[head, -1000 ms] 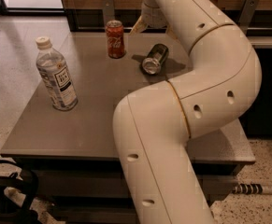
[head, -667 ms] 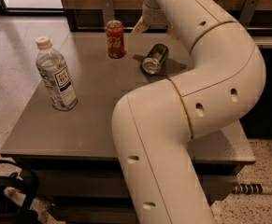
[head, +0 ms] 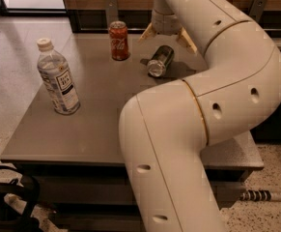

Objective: Place green can upright

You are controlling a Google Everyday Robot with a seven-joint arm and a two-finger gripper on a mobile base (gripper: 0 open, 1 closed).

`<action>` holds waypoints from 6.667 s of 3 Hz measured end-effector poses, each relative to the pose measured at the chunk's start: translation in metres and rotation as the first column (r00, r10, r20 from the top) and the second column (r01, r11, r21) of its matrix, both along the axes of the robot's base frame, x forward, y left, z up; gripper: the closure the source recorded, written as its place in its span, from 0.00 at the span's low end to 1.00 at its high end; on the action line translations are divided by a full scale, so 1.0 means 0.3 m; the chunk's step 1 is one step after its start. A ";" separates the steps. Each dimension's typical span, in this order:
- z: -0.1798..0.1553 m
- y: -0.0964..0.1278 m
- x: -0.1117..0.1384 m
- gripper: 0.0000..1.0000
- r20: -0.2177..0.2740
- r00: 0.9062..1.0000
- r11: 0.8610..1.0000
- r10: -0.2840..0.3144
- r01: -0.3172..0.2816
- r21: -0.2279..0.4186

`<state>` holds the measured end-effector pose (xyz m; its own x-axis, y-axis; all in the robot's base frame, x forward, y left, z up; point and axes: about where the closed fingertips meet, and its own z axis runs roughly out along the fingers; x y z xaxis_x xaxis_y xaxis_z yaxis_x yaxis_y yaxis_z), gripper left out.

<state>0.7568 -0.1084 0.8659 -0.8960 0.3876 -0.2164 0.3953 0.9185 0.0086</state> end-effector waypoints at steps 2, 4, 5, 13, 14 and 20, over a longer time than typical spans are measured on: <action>-0.057 0.029 -0.029 0.00 -0.054 0.998 0.999 0.040 -0.040 0.016; -0.127 0.061 -0.019 0.00 -0.098 0.993 0.997 0.071 -0.069 0.030; -0.169 0.068 -0.009 0.00 -0.120 0.989 0.996 0.083 -0.079 0.045; -0.064 0.017 0.028 1.00 -0.011 1.000 1.000 0.018 -0.018 0.010; 0.000 0.000 -0.014 1.00 0.039 0.999 1.000 -0.008 0.008 0.001; 0.357 -0.234 -0.265 1.00 0.653 0.702 0.921 0.285 -0.390 0.016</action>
Offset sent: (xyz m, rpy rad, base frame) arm -0.0193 0.0119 -0.0163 0.0161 0.0966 0.0595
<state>0.6774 -0.1785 0.9731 -0.6509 0.1589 -0.7423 -0.0854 0.9563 0.2796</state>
